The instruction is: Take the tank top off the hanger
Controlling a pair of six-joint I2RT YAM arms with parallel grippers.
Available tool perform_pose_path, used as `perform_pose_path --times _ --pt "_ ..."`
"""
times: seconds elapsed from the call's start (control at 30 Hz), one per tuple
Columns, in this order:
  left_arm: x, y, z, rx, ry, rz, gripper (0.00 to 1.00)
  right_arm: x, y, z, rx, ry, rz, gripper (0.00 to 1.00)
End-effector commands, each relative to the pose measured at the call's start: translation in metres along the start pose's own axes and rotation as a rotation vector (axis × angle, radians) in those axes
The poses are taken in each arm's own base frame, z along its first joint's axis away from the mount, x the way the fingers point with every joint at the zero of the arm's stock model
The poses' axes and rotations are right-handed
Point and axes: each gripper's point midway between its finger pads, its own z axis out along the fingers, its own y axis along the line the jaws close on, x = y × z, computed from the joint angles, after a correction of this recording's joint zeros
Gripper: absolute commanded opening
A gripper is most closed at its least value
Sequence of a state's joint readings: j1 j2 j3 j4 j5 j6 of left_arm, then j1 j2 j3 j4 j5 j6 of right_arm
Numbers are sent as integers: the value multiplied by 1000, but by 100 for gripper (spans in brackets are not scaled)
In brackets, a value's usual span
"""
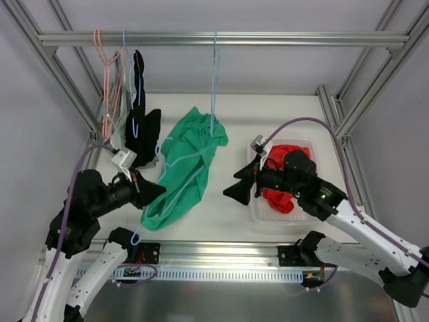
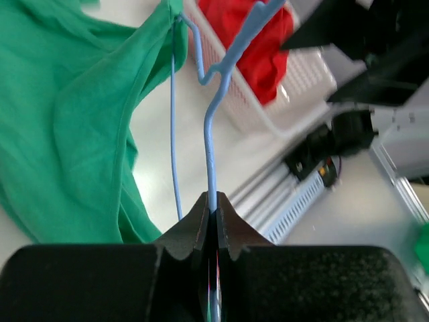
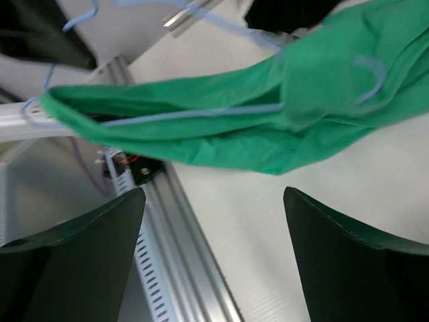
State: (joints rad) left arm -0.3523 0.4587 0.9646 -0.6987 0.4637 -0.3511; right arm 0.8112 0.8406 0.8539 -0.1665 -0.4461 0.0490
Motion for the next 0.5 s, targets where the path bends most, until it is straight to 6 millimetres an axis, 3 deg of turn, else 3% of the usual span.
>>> perform_pose_path --times 0.0,0.1,0.23,0.47 --pt "62 -10 3 132 186 -169 0 -24 -42 27 220 -189 -37 89" --pt "77 -18 -6 181 187 -206 0 -16 -62 48 282 -183 -28 80" --pt "78 -30 -16 234 177 -219 0 -1 -84 70 366 -124 -38 74" --pt "70 -36 -18 244 171 -220 0 15 -76 93 320 -50 -62 66"
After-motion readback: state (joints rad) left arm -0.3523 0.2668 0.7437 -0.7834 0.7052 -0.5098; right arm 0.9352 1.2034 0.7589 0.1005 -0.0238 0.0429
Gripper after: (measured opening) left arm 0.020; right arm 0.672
